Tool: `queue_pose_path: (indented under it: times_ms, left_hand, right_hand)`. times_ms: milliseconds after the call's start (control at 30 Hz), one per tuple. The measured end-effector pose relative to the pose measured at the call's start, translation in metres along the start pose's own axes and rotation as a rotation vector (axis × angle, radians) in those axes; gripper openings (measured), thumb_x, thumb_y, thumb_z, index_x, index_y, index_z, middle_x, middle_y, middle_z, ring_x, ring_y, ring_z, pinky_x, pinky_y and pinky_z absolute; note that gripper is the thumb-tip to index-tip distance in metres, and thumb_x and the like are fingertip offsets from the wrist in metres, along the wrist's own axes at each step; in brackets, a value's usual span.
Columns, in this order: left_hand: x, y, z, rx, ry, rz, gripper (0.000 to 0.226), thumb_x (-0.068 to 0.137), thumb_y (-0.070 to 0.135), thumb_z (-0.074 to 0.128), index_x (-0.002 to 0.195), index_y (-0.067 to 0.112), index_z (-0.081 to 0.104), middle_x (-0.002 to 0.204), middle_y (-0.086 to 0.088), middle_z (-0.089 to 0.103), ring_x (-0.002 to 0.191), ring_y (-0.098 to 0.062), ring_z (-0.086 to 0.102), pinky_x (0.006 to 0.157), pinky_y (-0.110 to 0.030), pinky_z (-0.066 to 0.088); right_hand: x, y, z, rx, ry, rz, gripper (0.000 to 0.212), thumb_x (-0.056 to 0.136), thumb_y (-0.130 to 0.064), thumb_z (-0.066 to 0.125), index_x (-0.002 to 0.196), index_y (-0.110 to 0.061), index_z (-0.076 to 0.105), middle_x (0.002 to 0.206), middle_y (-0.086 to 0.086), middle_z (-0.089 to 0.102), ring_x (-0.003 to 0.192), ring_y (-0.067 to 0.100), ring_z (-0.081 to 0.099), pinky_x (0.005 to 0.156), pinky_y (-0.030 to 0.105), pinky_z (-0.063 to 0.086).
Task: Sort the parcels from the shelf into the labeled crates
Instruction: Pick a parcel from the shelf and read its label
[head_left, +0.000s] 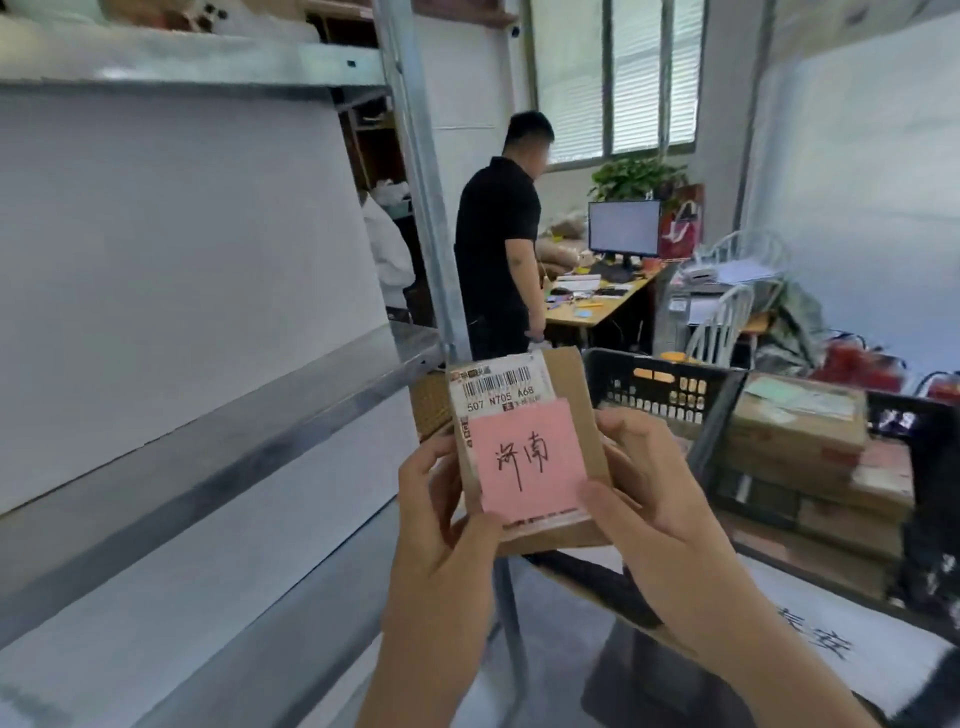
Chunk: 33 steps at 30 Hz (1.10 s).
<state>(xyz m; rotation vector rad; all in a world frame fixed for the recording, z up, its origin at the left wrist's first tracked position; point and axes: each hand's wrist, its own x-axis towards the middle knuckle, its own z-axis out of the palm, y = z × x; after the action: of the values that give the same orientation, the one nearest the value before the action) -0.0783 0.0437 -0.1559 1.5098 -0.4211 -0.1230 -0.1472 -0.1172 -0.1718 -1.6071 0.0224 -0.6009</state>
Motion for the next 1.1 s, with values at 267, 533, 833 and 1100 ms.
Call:
queue_pose_path:
  times_ms: [267,533,833,1100]
  left_hand:
    - [0.006,-0.018,0.135,0.174,-0.112,-0.01,0.059,0.099,-0.001,0.067,0.123,0.052,0.055,0.125,0.027,0.07,0.126,-0.002,0.063,0.099,-0.041,0.062]
    - [0.03,-0.031,0.235,0.149,-0.304,0.021,0.04,0.106,0.01,0.059,0.129,0.043,0.066,0.12,0.023,0.074,0.106,0.006,0.071,0.081,-0.023,0.063]
    - [0.119,-0.088,0.276,0.114,-0.518,-0.036,0.05,0.093,0.03,0.042,0.131,0.049,0.069,0.133,0.012,0.071,0.119,-0.009,0.07,0.097,-0.031,0.06]
    - [0.307,-0.158,0.218,0.302,-0.523,0.011,0.04,0.098,0.043,0.04,0.125,0.051,0.068,0.124,0.026,0.071,0.123,0.002,0.064,0.107,-0.035,0.055]
  right_hand:
    - [-0.011,0.012,-0.123,-0.164,0.206,0.04,0.074,0.105,0.0,0.05,0.146,-0.06,0.032,0.123,-0.038,0.062,0.12,-0.004,0.061,0.089,0.022,0.058]
    - [-0.003,0.04,-0.208,-0.231,0.388,0.166,0.075,0.101,-0.024,0.052,0.147,-0.073,0.019,0.143,-0.012,0.057,0.116,0.012,0.063,0.092,0.044,0.06]
    - [0.065,0.087,-0.228,-0.634,0.644,0.301,0.115,0.055,-0.08,0.075,0.149,-0.063,0.012,0.149,-0.013,0.038,0.124,0.019,0.054,0.087,0.052,0.058]
    - [0.196,0.169,-0.193,-0.868,0.526,0.331,0.11,0.065,-0.059,0.083,0.15,-0.061,0.013,0.133,-0.016,0.038,0.118,0.017,0.051,0.09,0.049,0.055]
